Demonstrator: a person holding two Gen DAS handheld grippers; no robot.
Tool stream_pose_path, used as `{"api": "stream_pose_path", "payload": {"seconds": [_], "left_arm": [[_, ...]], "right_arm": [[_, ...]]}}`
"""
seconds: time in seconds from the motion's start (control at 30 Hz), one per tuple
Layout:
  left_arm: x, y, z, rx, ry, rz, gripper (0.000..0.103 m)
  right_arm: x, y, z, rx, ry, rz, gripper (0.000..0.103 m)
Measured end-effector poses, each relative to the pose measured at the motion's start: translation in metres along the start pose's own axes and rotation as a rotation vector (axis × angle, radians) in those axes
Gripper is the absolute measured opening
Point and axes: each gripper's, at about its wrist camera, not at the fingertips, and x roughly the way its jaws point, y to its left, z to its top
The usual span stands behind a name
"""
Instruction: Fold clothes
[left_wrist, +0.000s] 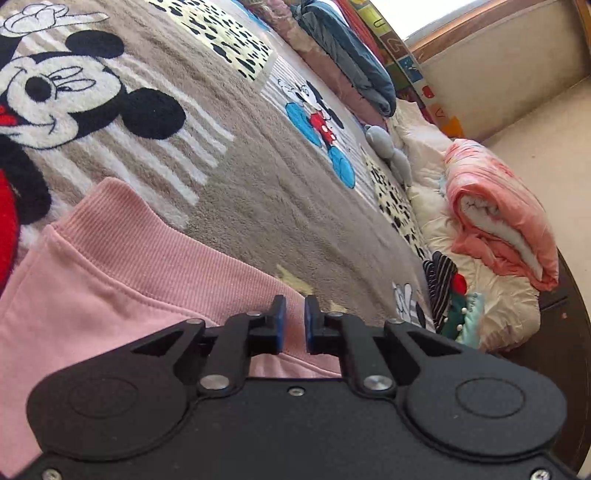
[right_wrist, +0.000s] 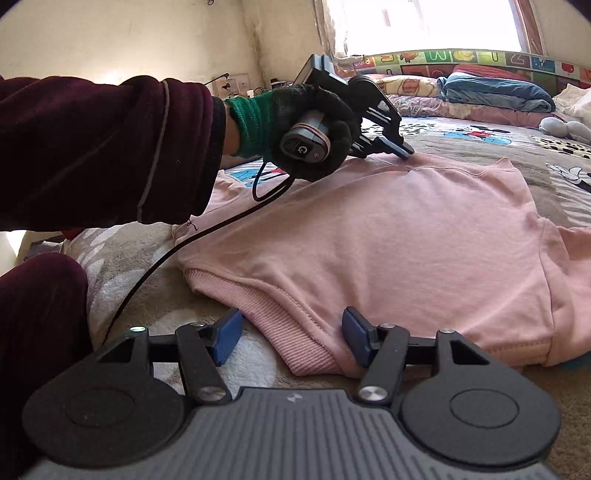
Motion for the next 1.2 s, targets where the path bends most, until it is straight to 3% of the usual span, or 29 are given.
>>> {"api": "stream_pose_path", "payload": {"seconds": [0.1, 0.2, 0.23, 0.37, 0.4, 0.47, 0.5, 0.57, 0.73, 0.8, 0.87, 0.9, 0.97, 1.1, 1.2], "left_arm": [[-0.029, 0.014, -0.009, -0.026, -0.015, -0.029, 0.007], [-0.032, 0.036, -0.015, -0.078, -0.011, 0.037, 0.015], [-0.028, 0.043, -0.014, -0.100, -0.011, 0.051, 0.009], [-0.025, 0.038, 0.011, -0.144, -0.083, 0.045, 0.008], [-0.026, 0.034, 0.014, -0.149, -0.087, 0.024, 0.015], [-0.029, 0.022, 0.014, -0.149, -0.062, -0.053, 0.017], [-0.030, 0.014, 0.012, -0.128, -0.057, -0.066, 0.024], [-0.032, 0.001, 0.007, -0.071, -0.068, -0.048, 0.026], [-0.034, 0.024, 0.014, -0.130, -0.134, -0.014, 0.027], [-0.031, 0.045, 0.023, -0.176, -0.133, 0.046, 0.028], [-0.028, 0.065, 0.035, -0.209, -0.145, 0.089, 0.022], [-0.029, 0.067, 0.040, -0.211, -0.167, 0.096, 0.017], [-0.032, 0.068, 0.047, -0.207, -0.200, 0.104, 0.017], [-0.035, 0.057, 0.044, -0.147, -0.212, 0.091, 0.027], [-0.037, 0.049, 0.042, -0.102, -0.221, 0.082, 0.019]], "right_arm": [[0.000, -0.002, 0.001, 0.008, 0.004, 0.009, 0.062], [0.000, -0.004, 0.001, 0.016, 0.005, 0.018, 0.062], [-0.001, -0.004, 0.000, 0.017, 0.004, 0.019, 0.062], [-0.001, -0.001, 0.000, 0.002, 0.004, 0.005, 0.062], [-0.001, 0.000, 0.000, -0.003, 0.003, 0.001, 0.062], [-0.001, 0.002, -0.001, -0.011, 0.002, -0.007, 0.062], [-0.001, 0.002, -0.001, -0.015, 0.001, -0.010, 0.062], [-0.002, 0.003, 0.000, -0.027, 0.000, -0.019, 0.062], [-0.005, 0.003, 0.000, -0.021, -0.007, -0.021, 0.063], [-0.006, 0.001, 0.000, -0.019, -0.008, -0.017, 0.063], [-0.006, -0.001, -0.001, -0.024, -0.007, -0.008, 0.063], [-0.006, -0.003, -0.001, -0.020, -0.007, -0.003, 0.063], [-0.006, -0.004, 0.000, -0.014, -0.005, 0.001, 0.063], [-0.004, -0.005, 0.001, -0.012, 0.005, 0.010, 0.065], [-0.003, -0.005, 0.001, -0.012, 0.010, 0.017, 0.067]]}}
